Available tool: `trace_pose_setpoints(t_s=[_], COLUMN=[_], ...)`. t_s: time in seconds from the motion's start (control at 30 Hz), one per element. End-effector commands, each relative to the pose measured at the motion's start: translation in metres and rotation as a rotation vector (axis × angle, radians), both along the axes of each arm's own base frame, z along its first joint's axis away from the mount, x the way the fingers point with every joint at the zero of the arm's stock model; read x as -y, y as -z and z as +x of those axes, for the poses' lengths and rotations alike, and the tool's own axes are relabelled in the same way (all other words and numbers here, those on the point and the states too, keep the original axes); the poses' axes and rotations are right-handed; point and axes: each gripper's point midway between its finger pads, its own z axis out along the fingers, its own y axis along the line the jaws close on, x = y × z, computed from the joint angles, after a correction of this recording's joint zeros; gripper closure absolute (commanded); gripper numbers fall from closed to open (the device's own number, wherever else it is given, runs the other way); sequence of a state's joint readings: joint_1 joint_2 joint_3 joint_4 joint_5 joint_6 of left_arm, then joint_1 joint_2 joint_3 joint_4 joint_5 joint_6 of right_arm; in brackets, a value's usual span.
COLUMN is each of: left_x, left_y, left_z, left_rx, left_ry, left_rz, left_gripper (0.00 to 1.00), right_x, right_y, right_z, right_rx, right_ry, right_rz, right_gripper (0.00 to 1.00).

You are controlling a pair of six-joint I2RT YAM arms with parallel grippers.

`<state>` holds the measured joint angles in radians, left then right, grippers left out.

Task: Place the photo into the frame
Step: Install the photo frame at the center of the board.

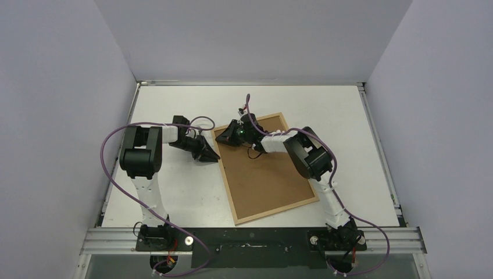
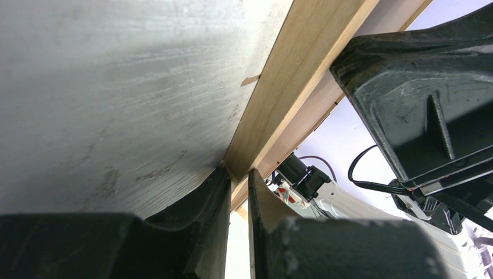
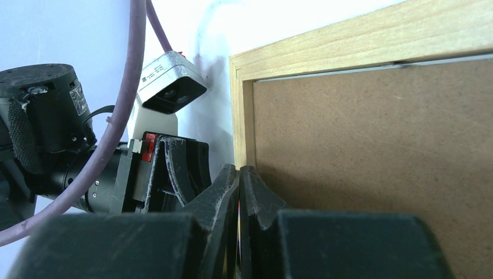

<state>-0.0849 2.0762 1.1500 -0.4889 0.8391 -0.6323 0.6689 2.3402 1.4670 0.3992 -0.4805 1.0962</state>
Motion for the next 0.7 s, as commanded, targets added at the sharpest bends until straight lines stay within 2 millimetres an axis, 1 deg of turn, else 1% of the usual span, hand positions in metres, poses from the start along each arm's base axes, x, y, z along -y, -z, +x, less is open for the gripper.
trace_pose_setpoints(t_s=[0.0, 0.67], left_x=[-0.046, -0.047], left_y=[0.095, 0.096], left_z=[-0.044, -0.044], left_rx=[-0.151, -0.158], left_ry=[0.025, 0.027], left_rz=[0.396, 0.402], left_gripper=[0.94, 0.94], right_x=[0.037, 0.068], right_y=[0.073, 0.118], right_z=[-0.035, -0.057], right_rx=[-0.152, -0.214], right_ry=[-0.013, 0.017], right_rz=[-0.260, -0.387], right_gripper=[1.00, 1.00])
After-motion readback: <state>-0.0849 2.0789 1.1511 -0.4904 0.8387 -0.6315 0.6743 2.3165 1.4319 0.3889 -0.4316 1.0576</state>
